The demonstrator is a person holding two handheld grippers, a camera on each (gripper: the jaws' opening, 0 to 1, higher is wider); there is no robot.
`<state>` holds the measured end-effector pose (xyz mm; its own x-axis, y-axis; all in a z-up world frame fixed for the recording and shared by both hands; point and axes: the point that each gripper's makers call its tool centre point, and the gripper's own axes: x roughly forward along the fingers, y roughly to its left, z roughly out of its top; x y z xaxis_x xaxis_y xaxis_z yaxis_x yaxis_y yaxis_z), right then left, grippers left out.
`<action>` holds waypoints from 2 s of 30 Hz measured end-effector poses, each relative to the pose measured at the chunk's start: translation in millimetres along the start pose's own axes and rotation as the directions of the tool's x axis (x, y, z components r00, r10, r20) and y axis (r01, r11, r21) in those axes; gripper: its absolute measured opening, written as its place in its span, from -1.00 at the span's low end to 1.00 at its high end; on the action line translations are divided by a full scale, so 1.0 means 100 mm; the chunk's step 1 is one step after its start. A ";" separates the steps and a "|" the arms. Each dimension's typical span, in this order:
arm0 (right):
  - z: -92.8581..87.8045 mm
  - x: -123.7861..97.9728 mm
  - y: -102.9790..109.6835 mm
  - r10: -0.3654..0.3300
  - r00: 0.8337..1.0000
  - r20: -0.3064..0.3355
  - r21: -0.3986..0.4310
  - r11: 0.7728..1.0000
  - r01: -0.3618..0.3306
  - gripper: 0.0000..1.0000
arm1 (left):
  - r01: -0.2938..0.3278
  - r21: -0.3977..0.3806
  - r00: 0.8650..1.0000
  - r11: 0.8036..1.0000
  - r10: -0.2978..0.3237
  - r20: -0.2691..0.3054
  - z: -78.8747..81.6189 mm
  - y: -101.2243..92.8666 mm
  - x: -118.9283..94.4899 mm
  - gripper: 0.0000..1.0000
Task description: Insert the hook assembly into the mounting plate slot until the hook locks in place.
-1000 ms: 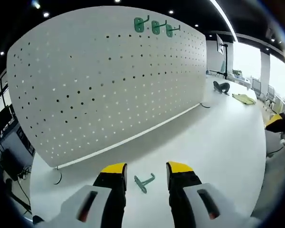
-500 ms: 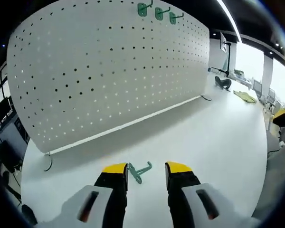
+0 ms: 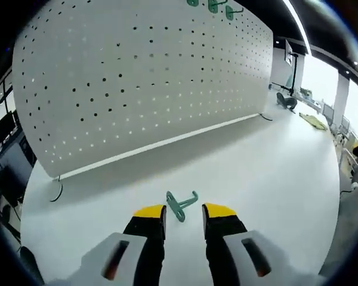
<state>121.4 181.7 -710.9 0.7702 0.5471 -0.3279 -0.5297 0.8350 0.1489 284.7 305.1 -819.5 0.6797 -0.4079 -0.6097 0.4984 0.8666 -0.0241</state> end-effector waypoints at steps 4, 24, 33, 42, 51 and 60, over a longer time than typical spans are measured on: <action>0.00 -0.02 -0.02 -0.013 1.000 0.000 0.003 1.000 0.013 0.03 | 0.000 -0.011 1.000 1.000 0.000 -0.027 -0.08 0.02 0.05 -0.55; 0.00 0.03 -0.07 -0.010 1.000 -0.004 0.056 0.998 0.010 0.00 | 0.010 -0.063 0.998 0.998 -0.013 -0.055 -0.11 0.01 0.23 -0.69; -0.02 0.05 -0.07 -0.006 1.000 -0.011 0.061 0.998 0.007 -0.01 | 0.012 -0.106 0.997 0.994 -0.020 -0.076 -0.18 0.02 0.25 -0.77; -0.03 0.06 -0.08 -0.005 1.000 -0.010 0.067 0.998 0.006 -0.01 | 0.041 -0.128 0.995 0.991 -0.051 -0.080 -0.20 -0.02 0.25 -0.91; -0.03 0.08 -0.04 0.007 1.000 -0.013 0.057 0.998 -0.006 -0.02 | 0.086 -0.123 0.993 0.989 -0.095 -0.074 -0.21 -0.13 0.18 -0.92; 0.00 0.10 0.02 0.019 1.000 -0.003 0.058 0.998 -0.018 -0.03 | 0.129 -0.103 0.989 0.986 -0.136 -0.056 -0.18 -0.26 0.03 -0.92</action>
<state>128.0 188.4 -713.9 0.7591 0.5623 -0.3280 -0.5225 0.8268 0.2083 264.1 286.4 -835.1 0.5746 -0.5048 -0.6443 0.5240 0.8316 -0.1842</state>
